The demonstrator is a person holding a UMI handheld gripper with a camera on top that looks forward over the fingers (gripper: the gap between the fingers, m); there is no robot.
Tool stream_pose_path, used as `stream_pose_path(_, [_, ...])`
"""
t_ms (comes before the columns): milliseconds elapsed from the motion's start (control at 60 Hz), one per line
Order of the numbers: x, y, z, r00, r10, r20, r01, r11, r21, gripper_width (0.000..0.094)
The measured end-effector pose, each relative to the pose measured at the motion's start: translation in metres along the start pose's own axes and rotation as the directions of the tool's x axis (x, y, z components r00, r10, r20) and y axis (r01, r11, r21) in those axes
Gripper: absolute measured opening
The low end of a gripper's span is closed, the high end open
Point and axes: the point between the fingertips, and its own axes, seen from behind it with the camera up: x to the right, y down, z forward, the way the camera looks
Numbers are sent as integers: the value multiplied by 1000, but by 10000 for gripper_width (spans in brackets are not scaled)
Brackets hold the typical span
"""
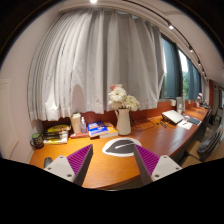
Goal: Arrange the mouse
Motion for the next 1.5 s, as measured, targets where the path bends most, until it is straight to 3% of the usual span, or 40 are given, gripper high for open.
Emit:
stream_pose_path(133, [-24, 35, 6, 999, 19, 40, -18, 999, -48, 823])
stream_pose_path(217, [-59, 83, 17, 995, 11, 95, -3, 996, -87, 824])
stream_pose_path(450, [-189, 174, 19, 946, -19, 324, 90, 974, -206, 826])
stream_pose_path(650, [-280, 210, 25, 891, -50, 452, 181, 951, -251, 829])
stream_pose_path(933, [-363, 221, 83, 867, -34, 497, 220, 922, -320, 829])
stream_pose_path(1100, [-386, 222, 117, 878, -31, 478, 230, 903, -364, 814])
stream_pose_path(1200, [-383, 220, 136, 895, -68, 442, 250, 895, -370, 711])
stream_pose_path(1283, [-382, 219, 148, 893, -135, 430, 304, 885, -353, 476])
stream_pose_path(1500, [-381, 222, 149, 906, -112, 408, 290, 866, -407, 365])
